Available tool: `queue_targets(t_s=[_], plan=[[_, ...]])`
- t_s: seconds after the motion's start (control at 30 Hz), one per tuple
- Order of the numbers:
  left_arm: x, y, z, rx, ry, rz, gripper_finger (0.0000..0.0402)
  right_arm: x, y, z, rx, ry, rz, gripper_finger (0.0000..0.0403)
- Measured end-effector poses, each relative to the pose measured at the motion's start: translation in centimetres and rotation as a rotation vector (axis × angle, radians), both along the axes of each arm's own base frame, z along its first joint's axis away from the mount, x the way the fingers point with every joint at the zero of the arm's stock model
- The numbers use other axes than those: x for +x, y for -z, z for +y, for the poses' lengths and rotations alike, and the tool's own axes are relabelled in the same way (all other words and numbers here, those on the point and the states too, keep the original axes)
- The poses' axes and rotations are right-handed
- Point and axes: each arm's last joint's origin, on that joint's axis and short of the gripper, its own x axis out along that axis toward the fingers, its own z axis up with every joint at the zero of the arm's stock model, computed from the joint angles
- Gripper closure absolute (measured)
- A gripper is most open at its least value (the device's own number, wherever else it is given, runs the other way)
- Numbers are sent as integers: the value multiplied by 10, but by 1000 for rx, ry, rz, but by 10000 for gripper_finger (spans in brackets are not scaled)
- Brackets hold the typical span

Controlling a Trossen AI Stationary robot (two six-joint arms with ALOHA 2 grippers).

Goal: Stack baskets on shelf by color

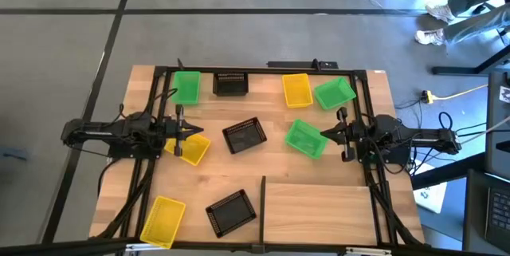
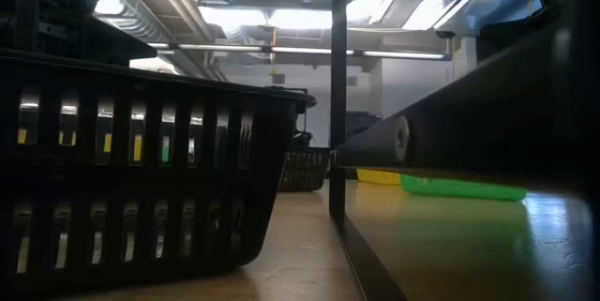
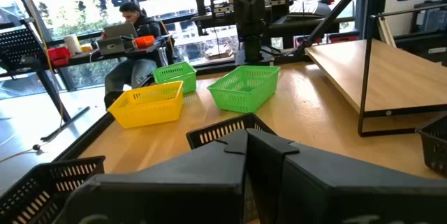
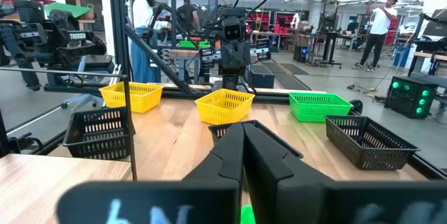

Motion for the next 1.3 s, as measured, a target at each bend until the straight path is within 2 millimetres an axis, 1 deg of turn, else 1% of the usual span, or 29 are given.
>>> queue_targets(t_s=[0.4, 0.57, 0.83, 0.97, 1.07, 1.13, 1.3], plan=[[0, 0, 0, 0, 0, 0, 401, 0, 0, 0, 1, -2, -1, 391], [0, 0, 0, 0, 0, -1, 401, 0, 0, 0, 68, -6, 2, 391], [0, 0, 0, 0, 0, 0, 401, -1, -6, 0, 99, -26, -40, 391], [0, 0, 0, 0, 0, 0, 401, -4, -18, 1, 127, -34, -69, 399], [0, 0, 0, 0, 0, 0, 401, -9, -34, 0, 67, -24, -91, 400], [0, 0, 0, 0, 0, 0, 401, -12, -47, 0, 37, 13, -92, 401], [0, 0, 0, 0, 0, 0, 401, -16, -75, -4, -24, 142, -16, 402]])
